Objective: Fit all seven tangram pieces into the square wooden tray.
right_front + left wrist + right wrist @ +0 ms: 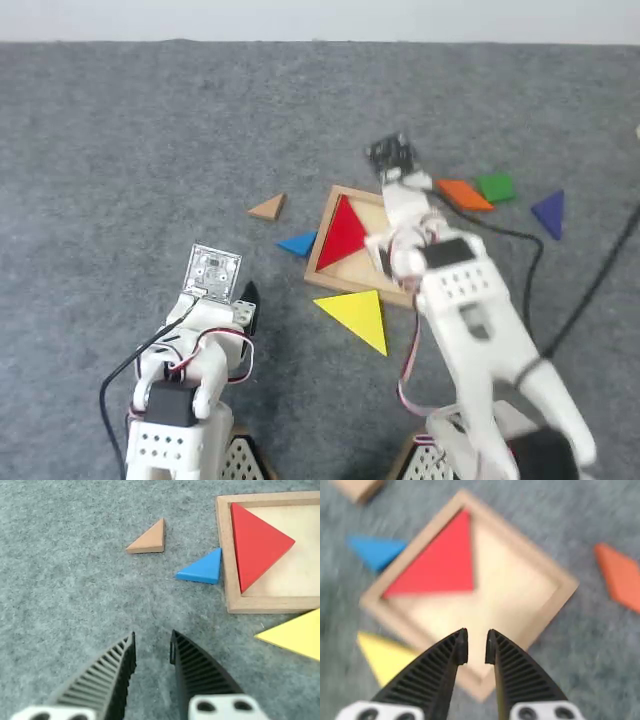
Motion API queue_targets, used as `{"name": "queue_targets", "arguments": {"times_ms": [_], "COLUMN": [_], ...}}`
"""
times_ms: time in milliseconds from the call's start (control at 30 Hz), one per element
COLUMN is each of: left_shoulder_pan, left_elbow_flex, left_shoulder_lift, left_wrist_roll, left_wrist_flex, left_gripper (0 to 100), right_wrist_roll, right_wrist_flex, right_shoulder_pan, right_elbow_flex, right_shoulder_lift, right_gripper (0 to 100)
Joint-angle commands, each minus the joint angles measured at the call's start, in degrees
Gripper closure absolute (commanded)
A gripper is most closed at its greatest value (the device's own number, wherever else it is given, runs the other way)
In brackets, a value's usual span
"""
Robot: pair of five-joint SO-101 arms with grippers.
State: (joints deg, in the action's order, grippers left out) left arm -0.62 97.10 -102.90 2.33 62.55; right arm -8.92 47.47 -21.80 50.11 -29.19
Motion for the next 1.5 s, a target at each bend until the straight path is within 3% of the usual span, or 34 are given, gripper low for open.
{"name": "queue_targets", "arguments": {"times_ms": [0, 333, 500, 733, 1033, 1467], "left_shoulder_pan": [-0.35, -0.35, -0.35, -0.35, -0.35, -0.35], "left_elbow_flex": [-0.66, -0.66, -0.66, -0.66, -0.66, -0.66], "left_shoulder_lift": [-0.79, -0.79, -0.79, -0.79, -0.79, -0.79], "left_wrist_roll": [-0.44, -0.44, -0.44, -0.44, -0.44, -0.44], "left_wrist_flex": [0.18, 0.18, 0.18, 0.18, 0.18, 0.18], "left_gripper": [89, 89, 89, 89, 89, 89], "right_wrist_roll": [-3.08, -8.35, -8.62, -14.15, -13.71, -13.71], "right_wrist_flex": [1.80, 14.11, 18.24, 19.91, 7.87, 0.40], "right_shoulder_pan": [-3.82, -18.24, -21.58, -21.41, -21.14, -7.69], "right_elbow_flex": [6.95, 15.03, 15.12, 15.12, 15.03, 8.88], "right_shoulder_lift": [-10.07, -23.25, -23.87, -18.42, -4.62, 7.78], "right_gripper": [92.4, 91.9, 91.9, 91.9, 91.9, 92.1]}}
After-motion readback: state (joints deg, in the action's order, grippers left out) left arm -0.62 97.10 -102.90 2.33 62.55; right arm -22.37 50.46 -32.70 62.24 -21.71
